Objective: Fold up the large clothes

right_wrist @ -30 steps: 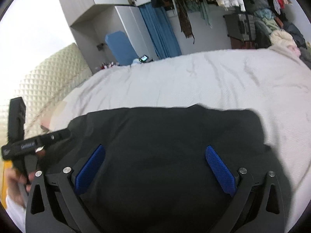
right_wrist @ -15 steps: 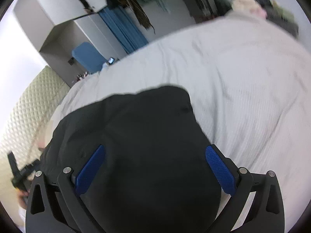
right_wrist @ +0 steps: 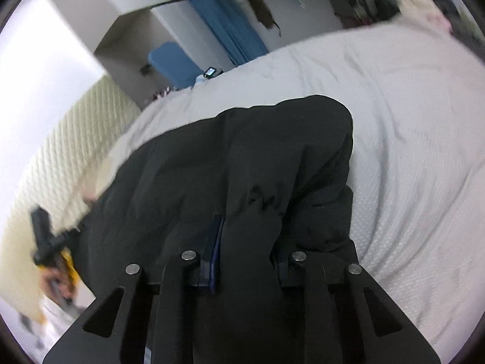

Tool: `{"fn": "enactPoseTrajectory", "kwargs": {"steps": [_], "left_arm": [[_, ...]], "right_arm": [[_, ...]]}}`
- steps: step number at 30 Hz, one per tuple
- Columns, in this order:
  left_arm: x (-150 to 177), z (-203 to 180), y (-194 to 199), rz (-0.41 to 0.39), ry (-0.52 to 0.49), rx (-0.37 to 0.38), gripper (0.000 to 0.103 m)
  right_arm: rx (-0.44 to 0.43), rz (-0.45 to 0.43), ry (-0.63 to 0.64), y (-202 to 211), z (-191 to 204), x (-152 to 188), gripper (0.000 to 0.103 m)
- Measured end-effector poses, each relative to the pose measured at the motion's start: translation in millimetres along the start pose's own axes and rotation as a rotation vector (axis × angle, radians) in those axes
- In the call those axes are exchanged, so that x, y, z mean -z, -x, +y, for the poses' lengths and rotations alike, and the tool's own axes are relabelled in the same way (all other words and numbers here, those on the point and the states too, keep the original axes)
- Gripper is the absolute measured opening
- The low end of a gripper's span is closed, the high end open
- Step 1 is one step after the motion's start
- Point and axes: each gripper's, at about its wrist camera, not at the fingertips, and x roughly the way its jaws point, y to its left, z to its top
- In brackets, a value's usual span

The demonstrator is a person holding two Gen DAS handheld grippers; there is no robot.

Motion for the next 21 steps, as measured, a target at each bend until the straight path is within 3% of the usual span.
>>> {"fn": "enactPoseTrajectory", "kwargs": {"steps": [1,4,7,13,17,21], "left_arm": [[1.5,-3.1,1.2,0.000,-0.019,-0.023,0.030],[12.9,-12.5,-5.6,0.037,-0.081,-0.099,0.030],[24.2,-11.1,-17.7,0.078,-0.079,-0.116,0.034],[33.6,-12.2,-32.0,0.082,-0.119,-0.159,0.035],[34.8,-11.8,-30.0,0.042,-0.135,-0.161,0.041],[29.5,-2.9,-18.5,0.038,-0.056,-0.166,0.047]], "right_arm": [[0.063,0.007,0.058,-1.5,10.5,4.5,0.023],[0.143,0.060,0.120,-16.1,22.2,16.2,0.023],[0.204,0.097,0.153,-29.8,27.6,23.4,0.025],[0.292,0.122,0.162,-50.0,29.4,35.1,0.033],[0.329,0.097,0.129,-50.3,28.9,37.5,0.036],[0.365,0.046,0.114,-34.5,37.6,42.9,0.043]]}}
